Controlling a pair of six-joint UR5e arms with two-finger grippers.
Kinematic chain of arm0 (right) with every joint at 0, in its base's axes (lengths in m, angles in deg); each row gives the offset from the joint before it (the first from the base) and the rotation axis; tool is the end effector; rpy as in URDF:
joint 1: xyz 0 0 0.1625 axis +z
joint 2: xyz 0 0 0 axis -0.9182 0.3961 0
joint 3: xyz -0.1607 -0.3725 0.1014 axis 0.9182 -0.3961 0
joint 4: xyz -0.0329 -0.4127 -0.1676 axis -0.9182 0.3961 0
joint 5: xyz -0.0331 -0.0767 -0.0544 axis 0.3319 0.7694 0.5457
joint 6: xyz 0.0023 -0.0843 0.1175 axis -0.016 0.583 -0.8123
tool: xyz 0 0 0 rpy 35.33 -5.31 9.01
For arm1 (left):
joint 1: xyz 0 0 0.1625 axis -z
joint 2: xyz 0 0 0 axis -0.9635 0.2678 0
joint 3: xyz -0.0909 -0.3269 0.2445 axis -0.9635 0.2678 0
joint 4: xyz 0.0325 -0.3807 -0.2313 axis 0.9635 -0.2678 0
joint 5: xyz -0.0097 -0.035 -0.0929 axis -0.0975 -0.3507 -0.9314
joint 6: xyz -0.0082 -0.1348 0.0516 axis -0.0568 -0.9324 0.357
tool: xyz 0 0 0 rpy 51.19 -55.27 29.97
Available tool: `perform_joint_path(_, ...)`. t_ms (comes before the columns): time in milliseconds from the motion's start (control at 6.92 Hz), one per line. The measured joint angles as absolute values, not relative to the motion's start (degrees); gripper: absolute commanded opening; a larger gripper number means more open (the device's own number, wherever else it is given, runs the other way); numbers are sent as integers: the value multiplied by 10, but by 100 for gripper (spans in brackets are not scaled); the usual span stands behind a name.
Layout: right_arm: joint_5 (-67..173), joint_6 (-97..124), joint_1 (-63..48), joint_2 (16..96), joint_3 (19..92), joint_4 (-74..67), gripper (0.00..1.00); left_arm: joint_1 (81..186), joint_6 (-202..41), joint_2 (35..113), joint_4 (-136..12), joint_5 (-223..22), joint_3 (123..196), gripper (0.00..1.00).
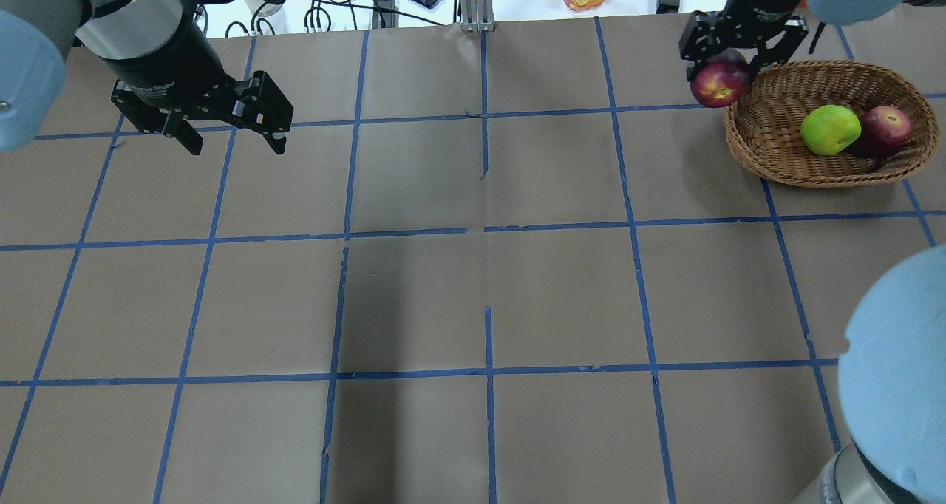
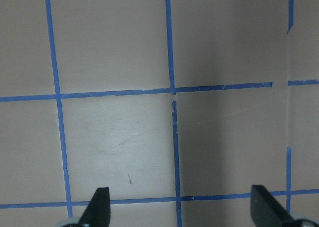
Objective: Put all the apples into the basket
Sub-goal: 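Carry the dark red apple into the basket and open the right gripper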
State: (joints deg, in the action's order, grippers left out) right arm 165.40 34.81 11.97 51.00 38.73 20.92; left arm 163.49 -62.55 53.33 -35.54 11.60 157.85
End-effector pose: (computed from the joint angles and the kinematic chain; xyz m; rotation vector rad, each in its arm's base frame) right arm -0.0054 -0.7079 0.3167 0.1736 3.1305 -0.0045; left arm -0.1234 -0.5264 0.4520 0.0668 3.1329 -0.0522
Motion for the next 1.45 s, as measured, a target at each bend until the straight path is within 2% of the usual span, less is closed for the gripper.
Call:
perform_joint_path(578, 1705, 428, 40, 441, 384, 227, 0, 1636, -625, 533, -355, 116, 1579, 100)
perform_joint_path(723, 1705, 435, 38, 422, 384, 244, 4, 1636, -626, 533, -355, 116, 1579, 100)
perform_joint_path(867, 1705, 438, 37, 409, 384, 255, 54, 1637, -626, 533, -355, 115, 1579, 100)
perform_joint_path(1012, 1704, 439, 37, 403, 385, 259, 100, 1637, -626, 534, -355, 115, 1579, 100)
perform_joint_path(1445, 1702, 438, 36, 400, 381, 263, 100, 1637, -627, 534, -355, 114, 1579, 100)
